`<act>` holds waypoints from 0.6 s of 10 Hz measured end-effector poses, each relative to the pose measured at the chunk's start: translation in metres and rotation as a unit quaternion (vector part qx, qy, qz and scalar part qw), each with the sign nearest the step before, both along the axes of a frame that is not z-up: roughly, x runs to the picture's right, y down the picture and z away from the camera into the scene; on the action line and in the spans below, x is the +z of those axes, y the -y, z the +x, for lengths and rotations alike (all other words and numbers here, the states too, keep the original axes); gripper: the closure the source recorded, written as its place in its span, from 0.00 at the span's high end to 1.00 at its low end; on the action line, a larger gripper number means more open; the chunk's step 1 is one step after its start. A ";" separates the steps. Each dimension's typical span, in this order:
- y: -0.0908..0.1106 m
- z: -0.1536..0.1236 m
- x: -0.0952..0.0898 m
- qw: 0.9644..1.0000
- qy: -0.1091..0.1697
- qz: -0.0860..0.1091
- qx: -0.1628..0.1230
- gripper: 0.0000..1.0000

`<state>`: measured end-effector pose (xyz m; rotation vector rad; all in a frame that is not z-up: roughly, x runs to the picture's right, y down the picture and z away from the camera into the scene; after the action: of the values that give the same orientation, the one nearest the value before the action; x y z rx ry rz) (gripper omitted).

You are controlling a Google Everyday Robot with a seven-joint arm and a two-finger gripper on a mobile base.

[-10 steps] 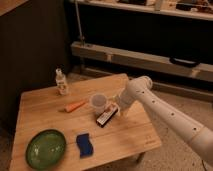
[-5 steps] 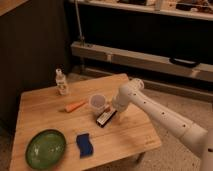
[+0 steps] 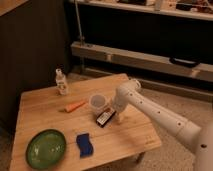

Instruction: Place the eraser on the white sponge

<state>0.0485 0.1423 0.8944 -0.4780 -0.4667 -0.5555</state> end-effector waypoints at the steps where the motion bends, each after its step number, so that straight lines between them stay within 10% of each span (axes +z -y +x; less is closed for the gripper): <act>1: 0.001 0.002 -0.001 1.000 -0.001 0.001 0.000 0.36; 6: 0.001 0.005 -0.002 1.000 -0.003 0.000 -0.003 0.00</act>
<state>0.0530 0.1412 0.8920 -0.4807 -0.4597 -0.5595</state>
